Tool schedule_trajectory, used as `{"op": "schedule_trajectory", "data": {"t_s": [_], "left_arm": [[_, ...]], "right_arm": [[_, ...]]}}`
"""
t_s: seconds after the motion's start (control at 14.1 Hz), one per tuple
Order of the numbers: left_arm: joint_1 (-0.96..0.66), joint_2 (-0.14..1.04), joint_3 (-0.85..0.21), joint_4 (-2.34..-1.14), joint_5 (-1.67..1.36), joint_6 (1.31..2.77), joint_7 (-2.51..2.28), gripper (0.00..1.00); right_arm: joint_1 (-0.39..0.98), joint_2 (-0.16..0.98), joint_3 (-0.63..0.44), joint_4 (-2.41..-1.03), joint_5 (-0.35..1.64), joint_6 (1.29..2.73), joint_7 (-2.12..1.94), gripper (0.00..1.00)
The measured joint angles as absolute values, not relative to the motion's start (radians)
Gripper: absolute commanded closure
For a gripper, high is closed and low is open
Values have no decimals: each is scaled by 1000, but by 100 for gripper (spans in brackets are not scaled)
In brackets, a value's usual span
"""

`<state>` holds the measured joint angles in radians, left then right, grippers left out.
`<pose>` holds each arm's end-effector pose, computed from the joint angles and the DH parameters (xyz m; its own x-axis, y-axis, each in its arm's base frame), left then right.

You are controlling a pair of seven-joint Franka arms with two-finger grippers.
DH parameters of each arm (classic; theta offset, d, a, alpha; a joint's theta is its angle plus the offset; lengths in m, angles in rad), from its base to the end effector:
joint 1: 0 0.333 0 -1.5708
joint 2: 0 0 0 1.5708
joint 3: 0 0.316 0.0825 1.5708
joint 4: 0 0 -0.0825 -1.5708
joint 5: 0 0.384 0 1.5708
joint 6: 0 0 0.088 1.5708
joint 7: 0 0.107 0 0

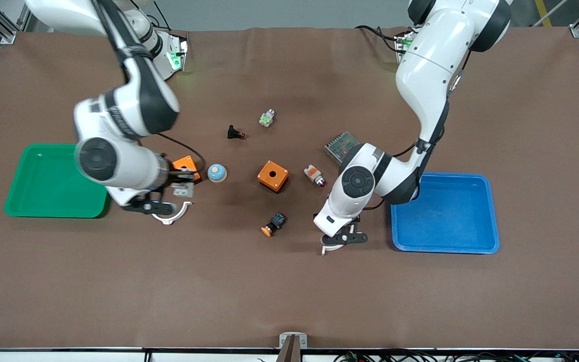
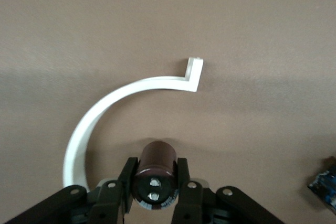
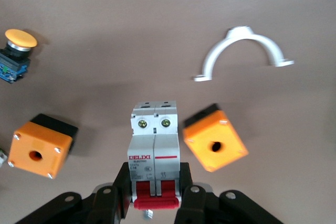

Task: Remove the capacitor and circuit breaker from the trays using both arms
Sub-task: 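Set the breaker by the orange box while the left gripper sets the capacitor down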

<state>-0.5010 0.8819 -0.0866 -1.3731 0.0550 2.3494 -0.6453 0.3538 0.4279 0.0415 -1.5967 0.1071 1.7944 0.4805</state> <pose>0.6275 -0.4000 0.1948 0.9963 0.0580 0.0635 0.0530 -0.9955 0.0780 0.5966 0.2555 0.3686 0.9594 -0.1192 -0.2557 -0.1218 -0.9925 0.0056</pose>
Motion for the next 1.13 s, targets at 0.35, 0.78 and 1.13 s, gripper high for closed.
{"op": "schedule_trajectory", "data": {"t_s": [0.35, 0.78, 1.13], "left_arm": [[-503, 894, -76, -1358, 59, 2372, -681, 0], [-449, 702, 16, -1309, 62, 2207, -681, 0], [-287, 498, 20, -1314, 68, 2004, -489, 0]], "right_arm": [[394, 544, 39, -1597, 112, 1932, 526, 79], [417, 617, 37, -1612, 131, 2026, 532, 79], [427, 651, 34, -1616, 134, 2069, 538, 51]]}}
